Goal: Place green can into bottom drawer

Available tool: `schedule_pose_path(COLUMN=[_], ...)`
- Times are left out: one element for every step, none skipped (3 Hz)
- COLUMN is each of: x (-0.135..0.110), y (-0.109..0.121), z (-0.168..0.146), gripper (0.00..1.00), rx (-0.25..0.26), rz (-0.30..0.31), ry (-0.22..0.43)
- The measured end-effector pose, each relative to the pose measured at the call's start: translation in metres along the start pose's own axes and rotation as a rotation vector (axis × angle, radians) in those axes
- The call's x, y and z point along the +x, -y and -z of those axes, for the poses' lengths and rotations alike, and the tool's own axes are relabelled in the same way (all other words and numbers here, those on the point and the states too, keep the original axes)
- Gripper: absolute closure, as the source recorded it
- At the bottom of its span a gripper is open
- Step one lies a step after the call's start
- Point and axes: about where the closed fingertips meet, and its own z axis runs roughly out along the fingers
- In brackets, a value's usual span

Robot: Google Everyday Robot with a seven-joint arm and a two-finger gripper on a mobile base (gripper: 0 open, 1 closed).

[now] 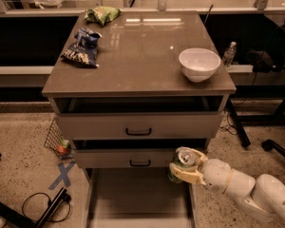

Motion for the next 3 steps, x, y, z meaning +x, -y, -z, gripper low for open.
schedule_pose_path(x=[0.011,0.059,0.117], y=[0.000,0.001,0.001], z=[-0.019,-0.073,-0.139], gripper=[1.00,1.00,1.00], rx=[-0.022,-0.066,-0.118], rz=[-0.014,-0.067,-0.109], ry=[0.002,0.009,0.025])
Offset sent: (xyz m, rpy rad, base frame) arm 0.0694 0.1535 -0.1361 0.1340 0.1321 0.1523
